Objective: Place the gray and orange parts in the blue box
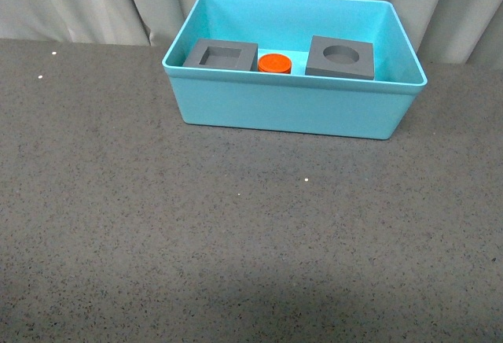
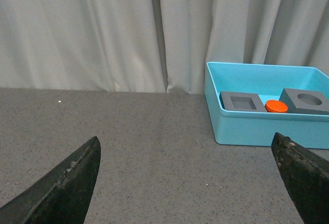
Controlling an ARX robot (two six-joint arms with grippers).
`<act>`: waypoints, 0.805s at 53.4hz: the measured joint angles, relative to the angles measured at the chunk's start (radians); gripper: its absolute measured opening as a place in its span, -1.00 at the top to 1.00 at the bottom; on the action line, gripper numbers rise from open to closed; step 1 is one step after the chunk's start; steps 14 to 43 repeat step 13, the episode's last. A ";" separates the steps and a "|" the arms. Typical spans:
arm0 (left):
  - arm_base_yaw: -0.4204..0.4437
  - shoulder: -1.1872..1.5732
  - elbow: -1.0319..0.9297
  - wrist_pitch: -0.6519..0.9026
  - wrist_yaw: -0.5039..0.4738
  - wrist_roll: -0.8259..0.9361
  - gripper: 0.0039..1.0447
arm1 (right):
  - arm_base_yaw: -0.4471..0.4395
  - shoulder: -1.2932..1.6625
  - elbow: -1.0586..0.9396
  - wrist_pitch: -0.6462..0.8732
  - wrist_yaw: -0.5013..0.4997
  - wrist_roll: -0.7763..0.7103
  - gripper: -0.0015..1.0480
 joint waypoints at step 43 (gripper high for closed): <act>0.000 0.000 0.000 0.000 0.000 0.000 -0.88 | 0.000 0.000 0.000 0.000 0.000 0.000 -0.81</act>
